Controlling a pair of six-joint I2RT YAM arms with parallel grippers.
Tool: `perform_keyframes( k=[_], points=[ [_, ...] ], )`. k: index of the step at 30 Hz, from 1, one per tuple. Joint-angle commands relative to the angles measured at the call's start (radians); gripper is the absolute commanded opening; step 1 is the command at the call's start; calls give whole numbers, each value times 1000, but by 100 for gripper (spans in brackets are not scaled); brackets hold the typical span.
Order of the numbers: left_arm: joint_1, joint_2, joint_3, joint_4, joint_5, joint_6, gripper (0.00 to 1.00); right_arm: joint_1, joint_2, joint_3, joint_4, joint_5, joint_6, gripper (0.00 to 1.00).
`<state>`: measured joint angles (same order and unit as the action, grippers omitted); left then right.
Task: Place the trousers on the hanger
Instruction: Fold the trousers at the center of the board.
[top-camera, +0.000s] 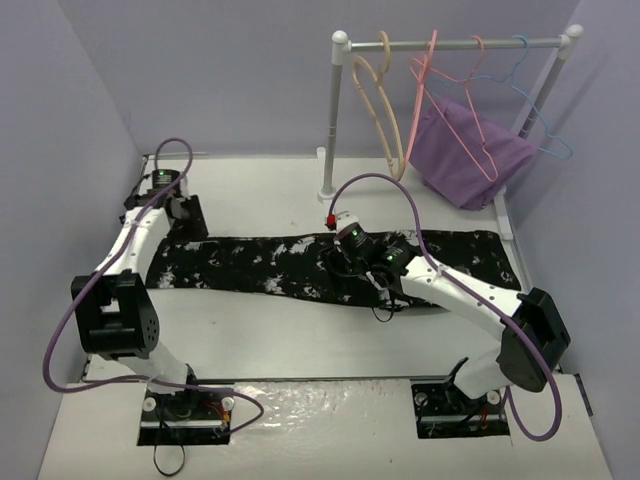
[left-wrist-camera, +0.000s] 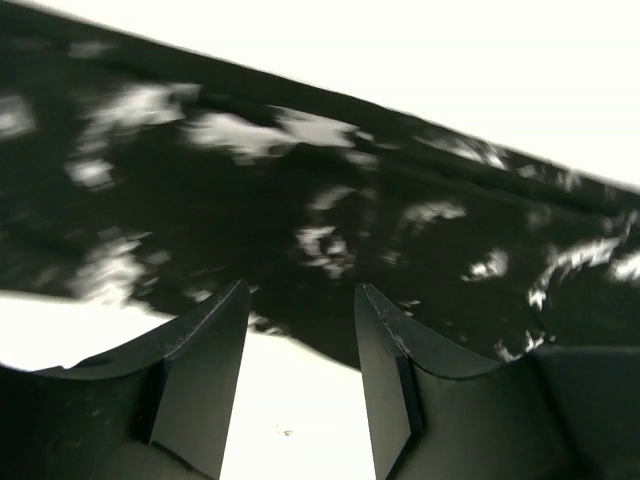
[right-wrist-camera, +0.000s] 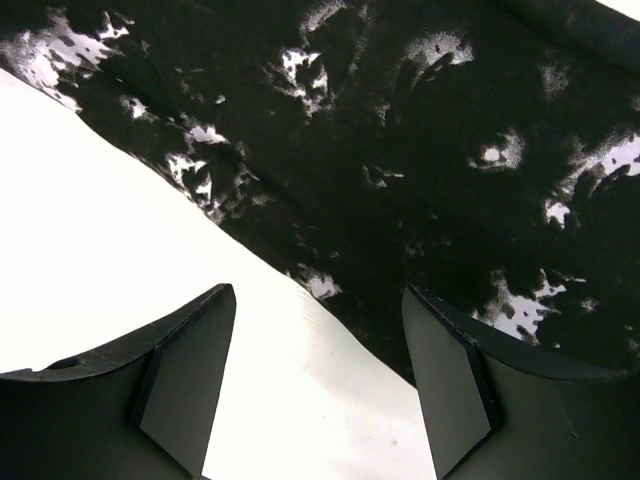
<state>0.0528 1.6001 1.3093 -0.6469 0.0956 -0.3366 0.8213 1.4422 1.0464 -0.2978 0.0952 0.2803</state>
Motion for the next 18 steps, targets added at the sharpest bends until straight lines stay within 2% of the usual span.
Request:
perform_keyframes(
  k=[1,5,9,15,18],
  points=[
    [-104,97,73,87,110,86,44,10,-45,-1,38,16,-26,65],
    [-139,150,108,159,157,222,48,9,-77,-25,48,17,-47,65],
    [-137,250,223,113,244,328,66,7,-111,-44,46,11,-56,65],
    [-137,343,319,36,297,497,71,7,-146,-63,46,-6,-32,65],
    [-137,395,383,-29,379,583,72,7,-153,-68,43,-8,-25,65]
  ],
)
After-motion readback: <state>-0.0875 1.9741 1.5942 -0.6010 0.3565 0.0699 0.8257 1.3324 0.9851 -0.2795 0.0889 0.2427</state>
